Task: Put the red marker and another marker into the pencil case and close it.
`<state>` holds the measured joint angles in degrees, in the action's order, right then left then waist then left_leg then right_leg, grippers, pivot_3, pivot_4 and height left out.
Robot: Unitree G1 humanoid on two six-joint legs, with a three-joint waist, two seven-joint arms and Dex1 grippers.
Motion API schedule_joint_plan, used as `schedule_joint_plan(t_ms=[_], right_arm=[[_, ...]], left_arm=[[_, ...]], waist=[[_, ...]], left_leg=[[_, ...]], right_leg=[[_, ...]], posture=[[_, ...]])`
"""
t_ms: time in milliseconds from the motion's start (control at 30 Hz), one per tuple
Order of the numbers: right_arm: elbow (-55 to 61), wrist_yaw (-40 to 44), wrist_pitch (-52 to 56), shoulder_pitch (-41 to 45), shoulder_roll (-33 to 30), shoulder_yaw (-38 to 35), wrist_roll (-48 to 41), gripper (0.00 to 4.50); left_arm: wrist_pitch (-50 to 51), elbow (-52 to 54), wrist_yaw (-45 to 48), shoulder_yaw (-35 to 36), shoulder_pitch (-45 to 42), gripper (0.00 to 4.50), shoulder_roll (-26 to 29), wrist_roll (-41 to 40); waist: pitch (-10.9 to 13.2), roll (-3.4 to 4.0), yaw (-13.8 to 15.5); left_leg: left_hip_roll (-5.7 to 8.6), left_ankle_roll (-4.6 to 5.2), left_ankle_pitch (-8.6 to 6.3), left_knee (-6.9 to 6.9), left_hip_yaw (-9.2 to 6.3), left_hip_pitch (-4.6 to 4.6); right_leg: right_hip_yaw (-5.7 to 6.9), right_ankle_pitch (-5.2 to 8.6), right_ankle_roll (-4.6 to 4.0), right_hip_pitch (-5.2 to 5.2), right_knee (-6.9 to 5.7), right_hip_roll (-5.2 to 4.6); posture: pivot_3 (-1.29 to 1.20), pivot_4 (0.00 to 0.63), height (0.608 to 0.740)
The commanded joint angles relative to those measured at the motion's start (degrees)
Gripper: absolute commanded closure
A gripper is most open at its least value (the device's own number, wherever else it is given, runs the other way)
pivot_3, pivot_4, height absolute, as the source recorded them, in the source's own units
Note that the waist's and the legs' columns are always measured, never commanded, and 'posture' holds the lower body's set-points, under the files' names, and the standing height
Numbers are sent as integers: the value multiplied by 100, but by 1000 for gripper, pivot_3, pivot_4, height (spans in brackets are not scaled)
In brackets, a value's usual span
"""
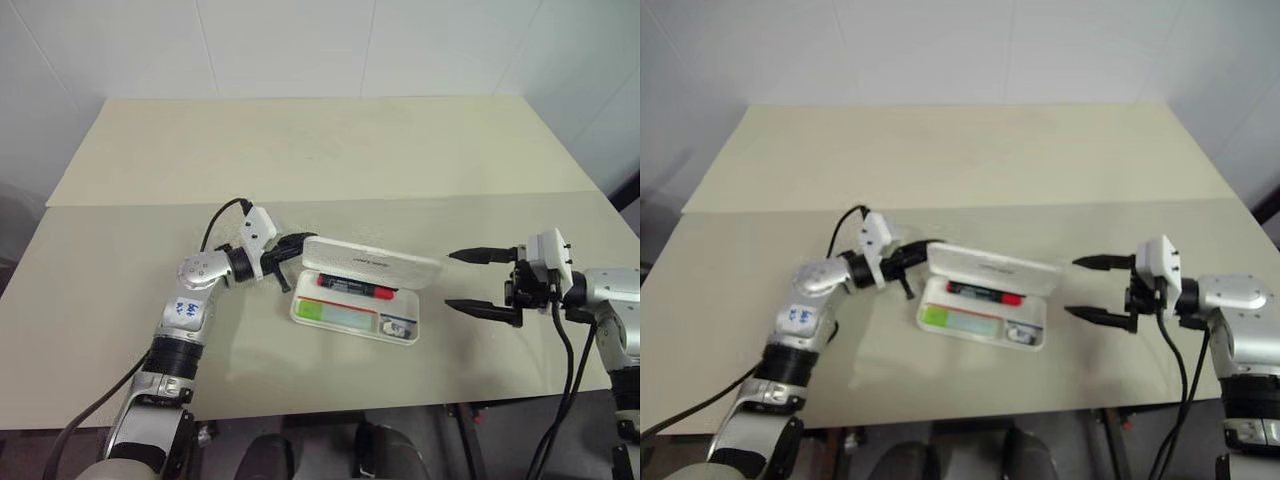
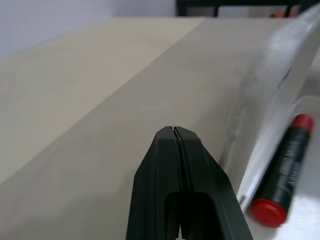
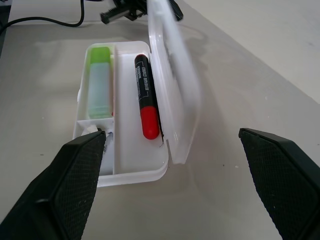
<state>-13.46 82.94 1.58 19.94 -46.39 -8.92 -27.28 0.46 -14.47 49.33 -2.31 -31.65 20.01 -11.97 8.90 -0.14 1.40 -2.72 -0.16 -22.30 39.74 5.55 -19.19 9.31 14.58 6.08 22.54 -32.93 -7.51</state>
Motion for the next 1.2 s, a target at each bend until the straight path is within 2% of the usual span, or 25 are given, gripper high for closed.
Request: schedule_joint_plan(t_ms=[33,267,500,733,833,1033,1200], right_arm=[[227,-72,44,-68,-45,-225,-157,0],[357,-143,126,-182,-67,-295,-206,0],[485,-266,175,-265,-65,-304,-253,0],[832,-508,317,-419,-21,-376,-346,0],[997,-611,366,-515,-7,-419,-408,0],[1323,-838,396,-866,56,-568,-501,0],[1451,-973,396,-977,111,-581,-547,0]], left_arm=[[-262,376,444,87,207,4450,258,-247],[-527,484,1355,-253,297,4450,739,-201],[-160,898,2048,-840,115,4450,674,-302],[86,1074,1856,-1519,136,4450,690,406],[-71,1019,1783,-1836,97,4450,858,967],[468,1162,1539,-2040,133,4450,790,1135],[928,1410,1380,-1910,225,4450,602,779]], waist=[[0,0,-6],[0,0,11],[0,1,3],[0,1,5],[0,0,6],[-7,1,15],[-8,1,13]], left_leg=[[0,0,0,0,1,2],[0,0,0,5,0,0],[0,0,0,2,1,-1],[0,0,0,3,1,1],[0,0,0,4,0,2],[-1,0,0,7,-5,4],[-1,0,0,14,-7,5]], right_leg=[[-1,0,0,0,-1,0],[-1,0,0,-2,0,-1],[0,0,0,-1,0,0],[-3,0,0,-2,0,1],[-4,0,0,-2,-1,1],[-5,0,0,-8,-2,-1],[-8,0,-1,-10,-7,-2]], posture=[[0,150,740],[0,150,740],[0,150,740],[0,150,740],[0,150,740],[0,150,740],[0,150,740]])
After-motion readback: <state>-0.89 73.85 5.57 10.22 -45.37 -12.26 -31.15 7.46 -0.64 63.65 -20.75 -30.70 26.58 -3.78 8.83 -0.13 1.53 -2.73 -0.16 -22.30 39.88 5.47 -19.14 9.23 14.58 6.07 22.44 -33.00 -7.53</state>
